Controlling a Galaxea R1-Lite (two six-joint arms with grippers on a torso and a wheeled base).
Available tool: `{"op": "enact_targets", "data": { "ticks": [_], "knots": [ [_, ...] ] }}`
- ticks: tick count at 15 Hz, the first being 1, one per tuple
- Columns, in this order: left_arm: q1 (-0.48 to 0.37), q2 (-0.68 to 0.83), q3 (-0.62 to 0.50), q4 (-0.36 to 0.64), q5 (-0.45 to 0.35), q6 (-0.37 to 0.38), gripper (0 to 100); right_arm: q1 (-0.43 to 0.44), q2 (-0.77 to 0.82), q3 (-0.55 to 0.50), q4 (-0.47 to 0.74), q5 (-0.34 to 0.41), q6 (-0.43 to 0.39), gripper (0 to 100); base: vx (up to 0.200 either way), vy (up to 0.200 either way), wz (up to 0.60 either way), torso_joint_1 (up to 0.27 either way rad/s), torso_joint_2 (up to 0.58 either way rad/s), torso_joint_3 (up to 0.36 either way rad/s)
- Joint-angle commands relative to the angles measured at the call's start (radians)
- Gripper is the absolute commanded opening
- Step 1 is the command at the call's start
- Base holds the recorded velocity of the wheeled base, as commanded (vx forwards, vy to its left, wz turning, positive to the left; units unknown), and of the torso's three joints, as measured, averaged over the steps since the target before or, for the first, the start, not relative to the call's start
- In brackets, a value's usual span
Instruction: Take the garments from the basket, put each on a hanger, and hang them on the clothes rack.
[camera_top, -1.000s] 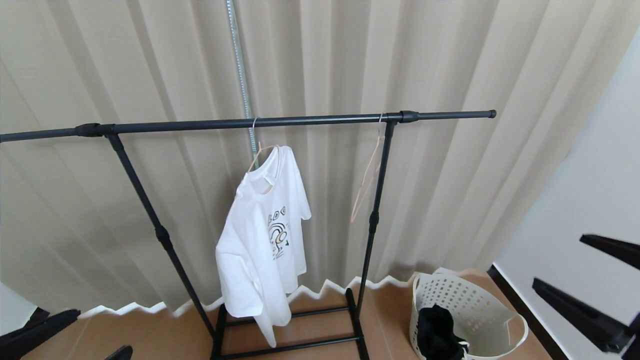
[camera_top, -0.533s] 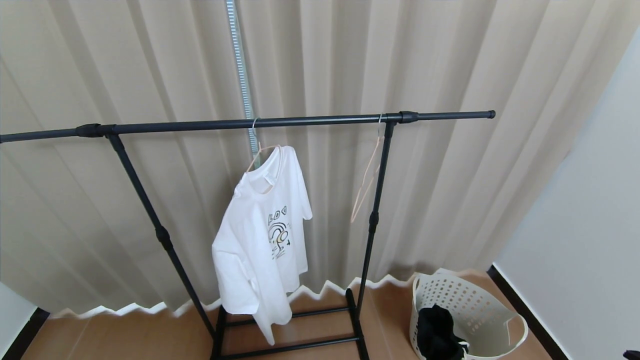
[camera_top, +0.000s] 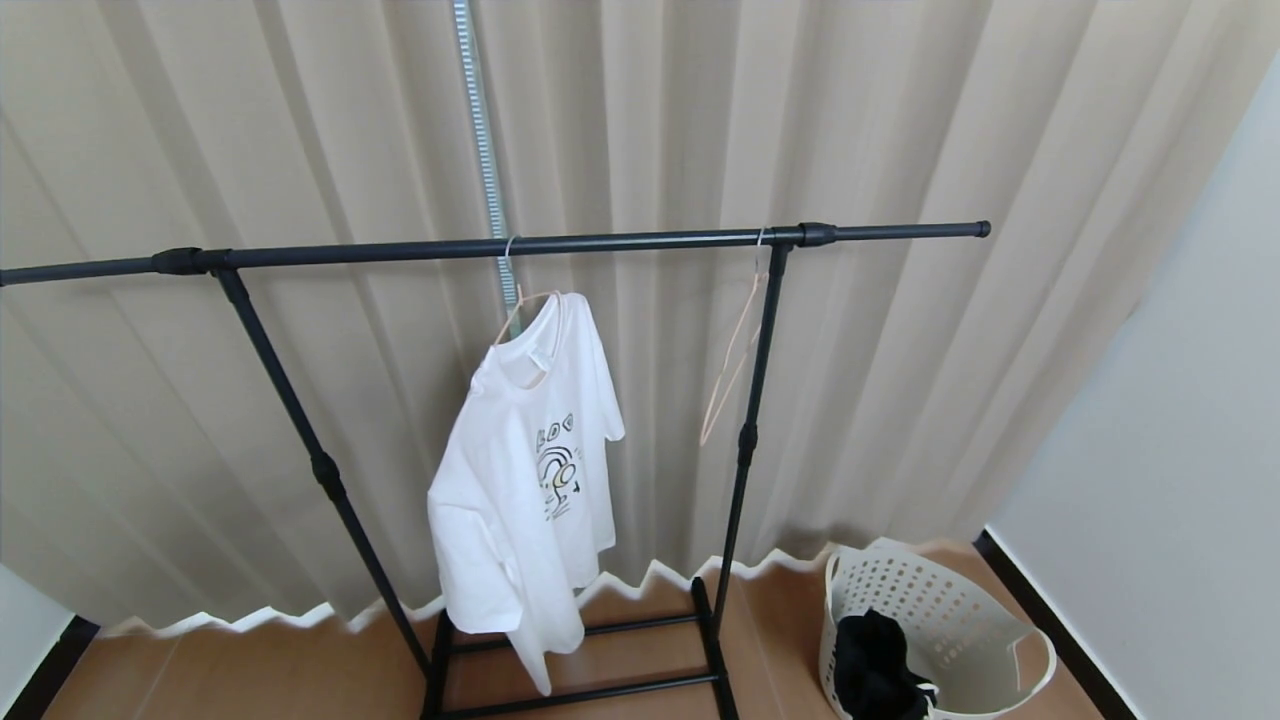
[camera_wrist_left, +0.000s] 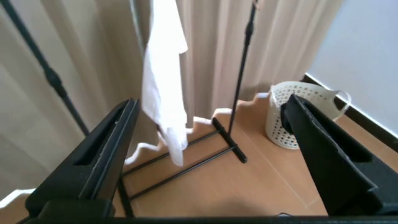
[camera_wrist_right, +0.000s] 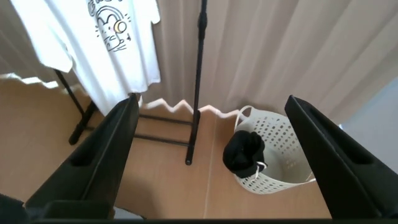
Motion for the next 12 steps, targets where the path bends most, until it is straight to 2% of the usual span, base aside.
{"op": "enact_targets", "data": {
  "ticks": [1, 3, 5, 8, 9, 12],
  "knots": [
    [0.006, -0.006, 0.0, 0.0, 0.036, 0.001, 100, -0.09, -0.039, 0.0, -0.001, 0.002, 0.0, 100, 0.0, 0.0, 0.0, 0.0, 0.0, 0.0],
    [0.034, -0.006, 0.0, 0.0, 0.045, 0.01, 100, -0.114, -0.068, 0.0, 0.001, 0.005, -0.001, 100, 0.0, 0.0, 0.0, 0.0, 0.0, 0.0],
    [0.189, -0.018, 0.0, 0.002, 0.01, 0.027, 100, -0.128, -0.087, 0.0, 0.001, 0.007, -0.001, 100, 0.0, 0.0, 0.0, 0.0, 0.0, 0.0],
    [0.172, -0.041, 0.0, 0.002, -0.03, 0.007, 100, -0.144, -0.123, 0.001, -0.007, 0.016, -0.001, 100, 0.0, 0.0, 0.0, 0.0, 0.0, 0.0],
    [0.131, -0.101, 0.0, 0.0, -0.039, 0.01, 100, -0.145, -0.123, 0.001, -0.007, 0.018, 0.004, 100, 0.0, 0.0, 0.0, 0.0, 0.0, 0.0],
    [0.131, -0.11, 0.0, 0.0, -0.053, 0.008, 100, -0.145, -0.123, 0.001, -0.008, 0.018, 0.011, 100, 0.0, 0.0, 0.0, 0.0, 0.0, 0.0]
  ]
}}
